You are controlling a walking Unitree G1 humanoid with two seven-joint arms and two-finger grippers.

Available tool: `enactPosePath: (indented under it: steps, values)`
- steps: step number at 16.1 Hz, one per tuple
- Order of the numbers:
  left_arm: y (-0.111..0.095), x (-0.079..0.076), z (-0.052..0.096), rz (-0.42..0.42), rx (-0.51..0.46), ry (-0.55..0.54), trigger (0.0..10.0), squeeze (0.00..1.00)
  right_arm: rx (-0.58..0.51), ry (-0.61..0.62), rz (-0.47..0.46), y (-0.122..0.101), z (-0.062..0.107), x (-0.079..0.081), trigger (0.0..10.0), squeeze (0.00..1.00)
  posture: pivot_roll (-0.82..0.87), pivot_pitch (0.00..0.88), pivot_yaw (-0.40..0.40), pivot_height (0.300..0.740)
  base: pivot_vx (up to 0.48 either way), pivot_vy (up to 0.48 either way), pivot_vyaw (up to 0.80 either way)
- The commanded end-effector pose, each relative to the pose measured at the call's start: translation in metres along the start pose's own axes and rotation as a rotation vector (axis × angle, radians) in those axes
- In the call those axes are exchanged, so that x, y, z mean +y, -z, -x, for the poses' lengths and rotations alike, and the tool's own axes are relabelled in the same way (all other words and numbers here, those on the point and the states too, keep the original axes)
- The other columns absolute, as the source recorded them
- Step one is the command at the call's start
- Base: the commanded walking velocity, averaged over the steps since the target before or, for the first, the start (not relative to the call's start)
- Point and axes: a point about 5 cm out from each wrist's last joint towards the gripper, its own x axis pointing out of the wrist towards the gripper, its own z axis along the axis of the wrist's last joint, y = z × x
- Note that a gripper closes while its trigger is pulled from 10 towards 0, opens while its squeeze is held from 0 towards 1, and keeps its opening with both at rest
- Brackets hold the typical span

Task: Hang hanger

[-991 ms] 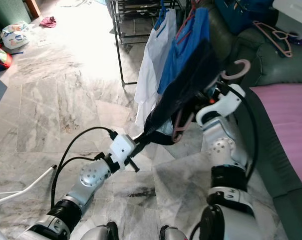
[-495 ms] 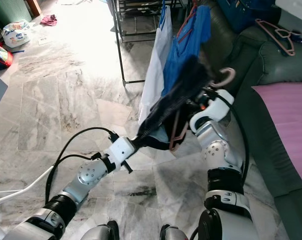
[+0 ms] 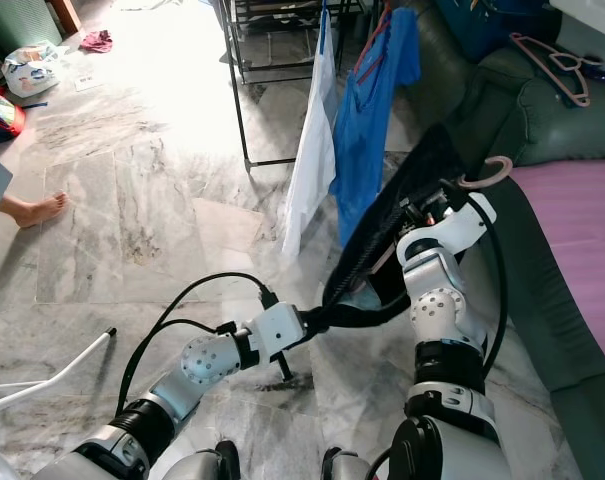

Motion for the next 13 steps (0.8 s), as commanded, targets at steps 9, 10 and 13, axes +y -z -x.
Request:
enactPosePath:
  steps: [9,10,13]
  values:
    - [-0.005,0.003,0.001,0.035,-0.05,-0.044,10.0,1.0,-0.079,-0.342,0.651,0.019,0.014,0.031,10.0,0.0,-0.05,0.203,0.029,0.74,0.0,0.0,0.0]
    - [-0.007,0.002,0.001,0.038,-0.061,-0.044,10.0,1.0,-0.091,-0.362,0.651,0.018,0.016,0.029,10.0,0.0,-0.05,0.203,0.029,0.74,0.0,0.0,0.0]
    - [-0.008,0.0,0.0,0.054,-0.076,-0.036,10.0,1.0,-0.104,-0.365,0.67,0.018,0.019,0.021,10.0,0.0,-0.05,0.206,0.031,0.74,0.0,0.0,0.0]
